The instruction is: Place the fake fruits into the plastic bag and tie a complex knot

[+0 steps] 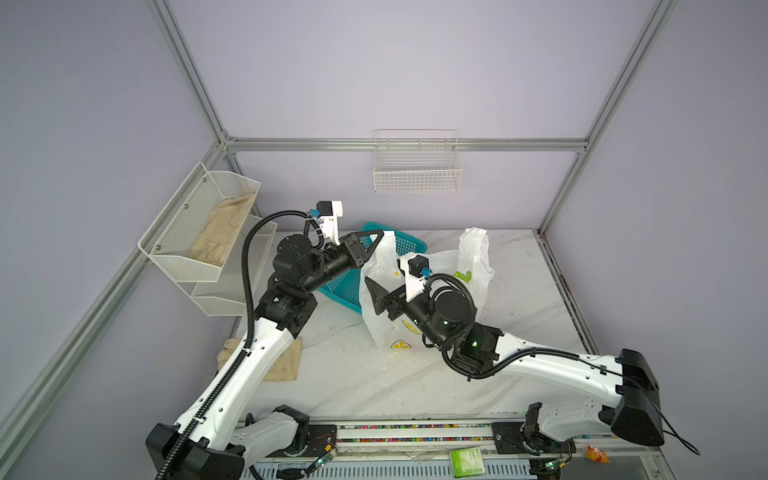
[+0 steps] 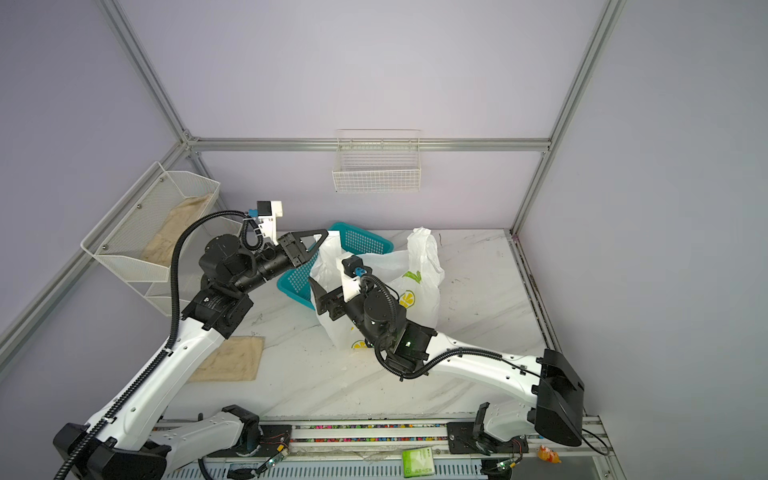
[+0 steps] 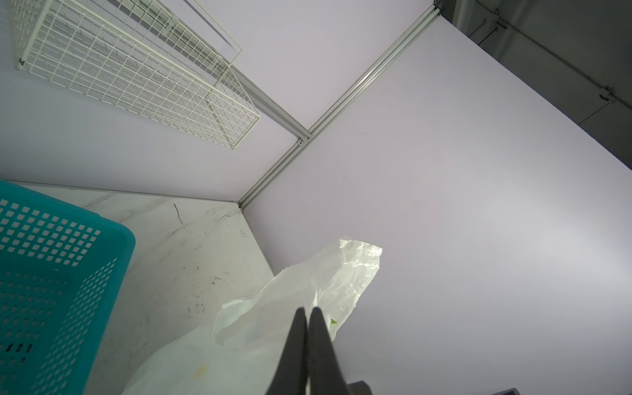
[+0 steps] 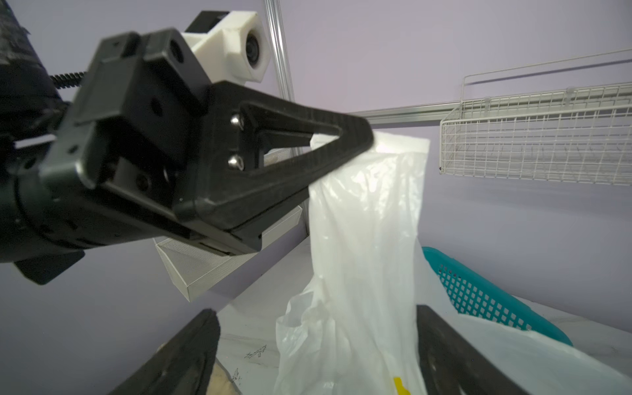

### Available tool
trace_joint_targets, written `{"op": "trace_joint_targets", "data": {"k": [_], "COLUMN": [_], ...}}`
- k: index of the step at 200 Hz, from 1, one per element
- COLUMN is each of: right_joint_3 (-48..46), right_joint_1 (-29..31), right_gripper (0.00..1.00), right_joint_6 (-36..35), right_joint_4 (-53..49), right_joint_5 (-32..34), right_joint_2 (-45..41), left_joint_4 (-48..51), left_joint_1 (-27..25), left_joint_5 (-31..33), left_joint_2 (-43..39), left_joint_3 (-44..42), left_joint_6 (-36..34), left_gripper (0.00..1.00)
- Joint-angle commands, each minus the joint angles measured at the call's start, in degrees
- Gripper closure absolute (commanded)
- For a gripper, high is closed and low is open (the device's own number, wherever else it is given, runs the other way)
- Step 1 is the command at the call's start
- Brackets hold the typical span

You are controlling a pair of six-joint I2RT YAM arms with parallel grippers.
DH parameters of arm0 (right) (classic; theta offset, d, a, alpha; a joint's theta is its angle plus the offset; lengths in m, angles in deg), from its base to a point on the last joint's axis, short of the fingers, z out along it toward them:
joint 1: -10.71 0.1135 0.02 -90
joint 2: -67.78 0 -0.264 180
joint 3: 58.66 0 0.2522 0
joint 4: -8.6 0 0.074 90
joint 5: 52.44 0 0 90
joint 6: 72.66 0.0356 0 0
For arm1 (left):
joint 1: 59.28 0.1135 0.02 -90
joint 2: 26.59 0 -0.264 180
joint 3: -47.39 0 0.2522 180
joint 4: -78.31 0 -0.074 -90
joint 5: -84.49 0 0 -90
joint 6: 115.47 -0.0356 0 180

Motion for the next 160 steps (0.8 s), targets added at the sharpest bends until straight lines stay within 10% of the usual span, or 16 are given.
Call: {"op": "trace_joint_targets", "data": {"k": [1,127,160], "right_joint_3": [-0.20,4.77,5.45], "right_joint_1": [0.39,-2.98,-6.25], "right_gripper": [0.09,0.09,0.22], "right_joint_6": [-0.28,-8.92,-7.98], "right_joint_4": [7.30,19.24,20.48], "right_joint_5": [8.08,6.57,2.61], "right_joint_2": [3.23,11.70,13.33], "left_joint_4": [-1.90,-1.97,-2.42], "left_joint_1": [0.21,0.21,0.21], "left_joint_5": [-0.07,-1.25,-1.82], "left_joint_2": [-1.73,-1.97,-1.74], "left_joint_3": [-1.23,-1.04,-1.14], "left_joint_6": [1.56,4.78,6.20], "left_gripper": [1.00,1.00,1.00]}}
